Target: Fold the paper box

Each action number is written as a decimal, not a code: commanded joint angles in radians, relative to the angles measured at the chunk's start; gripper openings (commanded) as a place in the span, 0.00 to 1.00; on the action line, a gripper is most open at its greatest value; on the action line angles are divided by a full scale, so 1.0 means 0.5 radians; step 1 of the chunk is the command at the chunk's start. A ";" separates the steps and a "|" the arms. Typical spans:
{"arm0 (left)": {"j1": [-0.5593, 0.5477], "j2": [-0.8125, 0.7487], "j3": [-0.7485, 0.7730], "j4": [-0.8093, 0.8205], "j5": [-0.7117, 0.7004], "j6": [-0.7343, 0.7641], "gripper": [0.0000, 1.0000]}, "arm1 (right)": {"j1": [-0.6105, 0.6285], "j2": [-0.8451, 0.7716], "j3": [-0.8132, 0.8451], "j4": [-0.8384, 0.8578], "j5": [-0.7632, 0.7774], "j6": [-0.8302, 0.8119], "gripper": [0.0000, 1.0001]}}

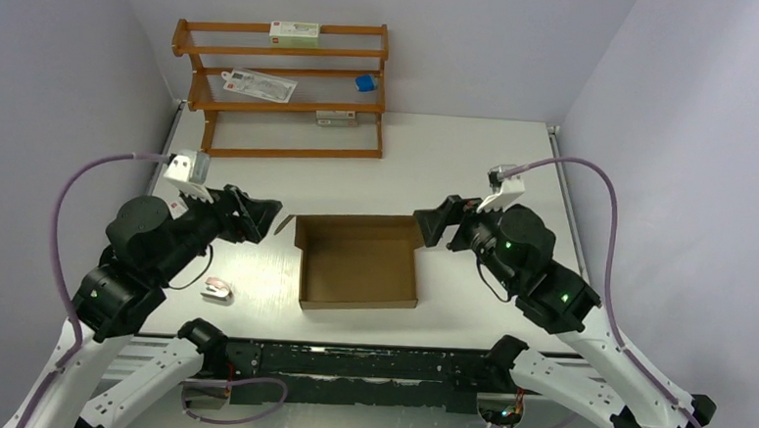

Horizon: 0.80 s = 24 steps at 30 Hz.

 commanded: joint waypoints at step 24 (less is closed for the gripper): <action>-0.009 0.389 -0.525 0.153 0.595 -0.150 0.61 | 0.010 0.497 -0.218 -0.103 -0.192 0.089 0.82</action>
